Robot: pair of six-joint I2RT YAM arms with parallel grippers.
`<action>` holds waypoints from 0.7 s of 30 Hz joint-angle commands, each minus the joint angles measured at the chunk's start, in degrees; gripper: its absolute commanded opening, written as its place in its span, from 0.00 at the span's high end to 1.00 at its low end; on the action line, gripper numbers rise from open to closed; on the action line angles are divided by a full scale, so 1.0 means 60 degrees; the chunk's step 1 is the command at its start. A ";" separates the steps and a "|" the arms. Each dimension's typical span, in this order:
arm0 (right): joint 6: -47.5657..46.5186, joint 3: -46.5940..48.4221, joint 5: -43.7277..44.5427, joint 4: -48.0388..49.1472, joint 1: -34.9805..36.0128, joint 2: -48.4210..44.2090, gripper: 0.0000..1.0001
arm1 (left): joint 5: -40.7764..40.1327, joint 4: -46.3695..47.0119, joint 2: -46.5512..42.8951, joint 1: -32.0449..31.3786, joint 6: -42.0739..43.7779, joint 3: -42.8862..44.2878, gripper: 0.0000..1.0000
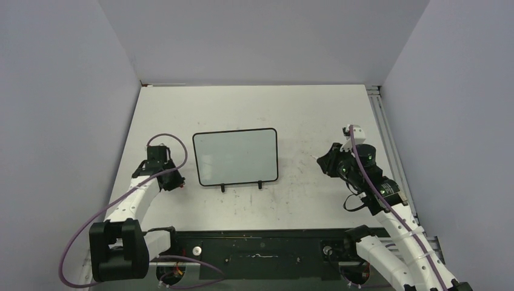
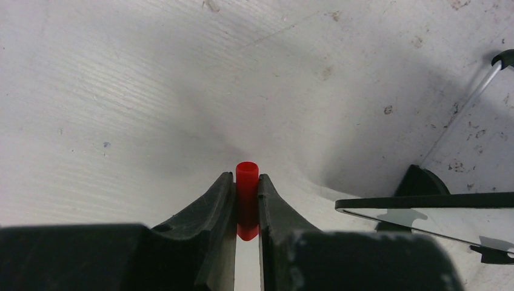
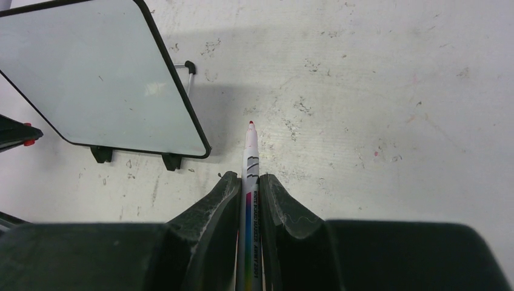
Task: Write a sentence on the whiteboard
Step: Place the pen cap at the center of the board.
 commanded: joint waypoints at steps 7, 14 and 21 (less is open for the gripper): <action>-0.0354 0.0101 0.0081 0.0695 -0.0044 0.0038 0.95 | -0.0456 0.0086 0.0524 0.0039 -0.0055 0.0485 0.87; -0.0185 -0.0144 -0.0026 0.0626 -0.0041 -0.0284 0.95 | -0.0389 0.0062 0.0831 0.0038 -0.0063 0.0546 0.71; -0.0204 0.0002 -0.0051 0.0465 -0.0040 -0.0301 0.95 | -0.0556 -0.0017 0.0508 0.0038 -0.0100 0.0559 0.57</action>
